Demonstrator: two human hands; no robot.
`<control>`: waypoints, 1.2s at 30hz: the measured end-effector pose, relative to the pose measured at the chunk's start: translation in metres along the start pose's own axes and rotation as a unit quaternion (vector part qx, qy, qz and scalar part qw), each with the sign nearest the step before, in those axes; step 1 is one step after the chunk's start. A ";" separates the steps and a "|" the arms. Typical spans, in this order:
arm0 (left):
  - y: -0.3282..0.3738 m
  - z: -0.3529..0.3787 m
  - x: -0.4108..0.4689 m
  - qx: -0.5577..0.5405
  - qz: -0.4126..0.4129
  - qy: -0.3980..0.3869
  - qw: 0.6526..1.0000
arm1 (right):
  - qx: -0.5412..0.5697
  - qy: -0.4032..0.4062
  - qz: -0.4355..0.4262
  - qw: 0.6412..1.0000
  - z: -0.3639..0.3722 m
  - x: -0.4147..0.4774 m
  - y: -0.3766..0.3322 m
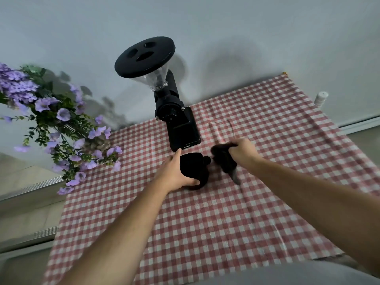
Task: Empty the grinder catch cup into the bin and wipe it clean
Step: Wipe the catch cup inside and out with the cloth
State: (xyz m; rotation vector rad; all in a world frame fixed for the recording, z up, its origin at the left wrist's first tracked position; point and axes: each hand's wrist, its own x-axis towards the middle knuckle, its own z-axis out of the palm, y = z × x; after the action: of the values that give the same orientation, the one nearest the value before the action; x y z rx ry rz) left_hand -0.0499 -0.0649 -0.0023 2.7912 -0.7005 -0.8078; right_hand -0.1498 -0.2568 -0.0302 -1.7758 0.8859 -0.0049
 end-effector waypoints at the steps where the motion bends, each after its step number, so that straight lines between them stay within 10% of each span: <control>1: 0.001 -0.001 -0.003 0.014 0.006 0.007 1.000 | 0.025 -0.002 -0.004 1.000 0.000 0.002 -0.004; 8: 0.026 0.031 -0.023 -0.186 -0.166 0.126 0.960 | 0.022 -0.128 -0.063 0.989 0.031 -0.024 0.002; 15: 0.003 0.022 -0.010 -0.161 -0.004 0.049 0.986 | -0.100 -0.240 -0.041 0.965 0.001 -0.033 0.005; 20: 0.013 0.025 -0.003 -0.136 -0.041 0.072 0.987 | -0.031 -0.050 -0.025 0.998 -0.001 -0.011 -0.012; 29: 0.002 0.002 0.004 -0.071 0.063 -0.008 0.995 | -0.136 -0.173 -0.009 0.975 0.014 -0.025 0.003; 36: 0.000 -0.003 0.001 -0.032 0.062 -0.050 0.996 | -0.065 -0.075 -0.120 0.988 0.019 -0.010 -0.030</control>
State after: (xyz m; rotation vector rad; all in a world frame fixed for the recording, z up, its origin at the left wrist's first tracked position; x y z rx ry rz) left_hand -0.0476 -0.0655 -0.0003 2.6367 -0.8385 -0.9340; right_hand -0.1321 -0.2321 -0.0096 -1.9691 0.5707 0.0314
